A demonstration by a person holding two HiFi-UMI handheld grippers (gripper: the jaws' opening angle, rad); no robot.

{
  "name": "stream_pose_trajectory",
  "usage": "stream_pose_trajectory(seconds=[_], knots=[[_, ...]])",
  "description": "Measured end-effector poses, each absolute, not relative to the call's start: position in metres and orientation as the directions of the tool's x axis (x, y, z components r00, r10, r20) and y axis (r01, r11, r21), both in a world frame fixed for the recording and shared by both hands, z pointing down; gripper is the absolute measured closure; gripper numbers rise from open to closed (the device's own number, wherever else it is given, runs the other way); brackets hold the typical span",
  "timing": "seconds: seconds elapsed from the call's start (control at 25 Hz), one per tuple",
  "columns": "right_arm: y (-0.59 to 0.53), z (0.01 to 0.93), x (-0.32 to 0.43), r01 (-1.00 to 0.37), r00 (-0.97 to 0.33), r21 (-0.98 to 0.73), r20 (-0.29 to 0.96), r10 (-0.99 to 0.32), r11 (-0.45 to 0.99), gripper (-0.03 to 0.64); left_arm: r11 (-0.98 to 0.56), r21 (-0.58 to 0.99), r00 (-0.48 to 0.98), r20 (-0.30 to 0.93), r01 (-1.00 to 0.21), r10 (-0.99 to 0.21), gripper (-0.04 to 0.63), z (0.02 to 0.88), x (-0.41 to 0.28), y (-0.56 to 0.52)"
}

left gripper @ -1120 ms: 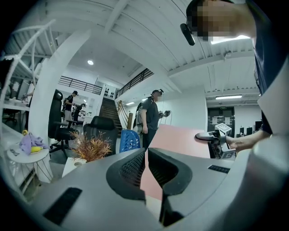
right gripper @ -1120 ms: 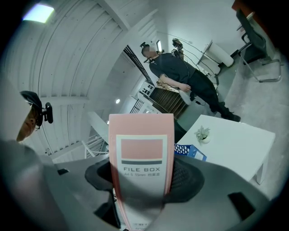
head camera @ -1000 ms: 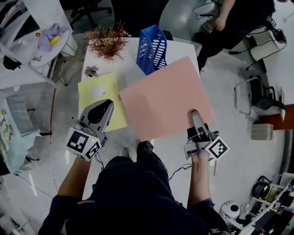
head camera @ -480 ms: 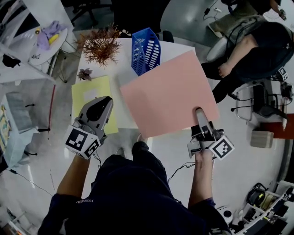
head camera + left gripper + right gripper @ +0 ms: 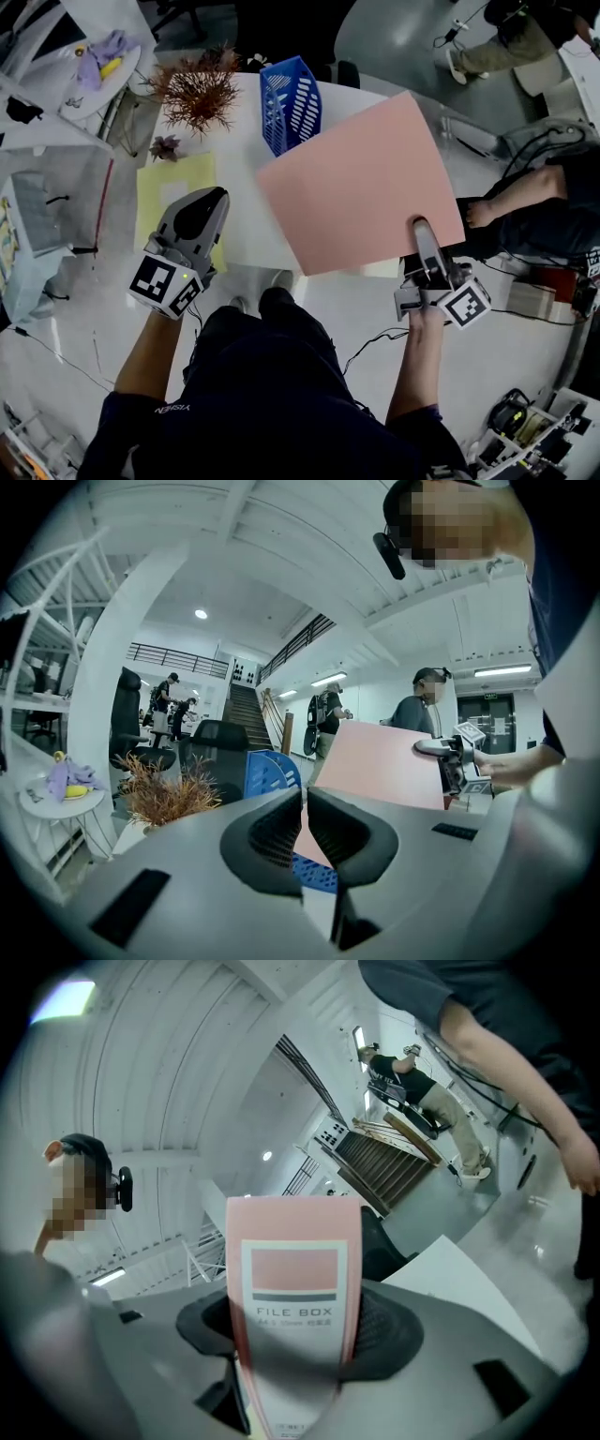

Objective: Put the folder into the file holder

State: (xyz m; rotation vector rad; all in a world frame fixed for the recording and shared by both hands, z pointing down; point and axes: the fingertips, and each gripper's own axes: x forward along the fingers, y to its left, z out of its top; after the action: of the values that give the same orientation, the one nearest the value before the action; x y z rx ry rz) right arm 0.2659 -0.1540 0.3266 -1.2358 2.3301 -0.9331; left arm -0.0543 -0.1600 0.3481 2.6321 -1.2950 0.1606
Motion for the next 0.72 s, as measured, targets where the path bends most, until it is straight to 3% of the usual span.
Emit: stream_pose_trajectory(seconds=[0.72], knots=[[-0.188,0.294,0.292,-0.696,-0.587,-0.518,0.011,-0.809,0.498,0.337,-0.559,0.147,0.578,0.193,-0.816,-0.793,0.552,0.361,-0.036,-0.173]])
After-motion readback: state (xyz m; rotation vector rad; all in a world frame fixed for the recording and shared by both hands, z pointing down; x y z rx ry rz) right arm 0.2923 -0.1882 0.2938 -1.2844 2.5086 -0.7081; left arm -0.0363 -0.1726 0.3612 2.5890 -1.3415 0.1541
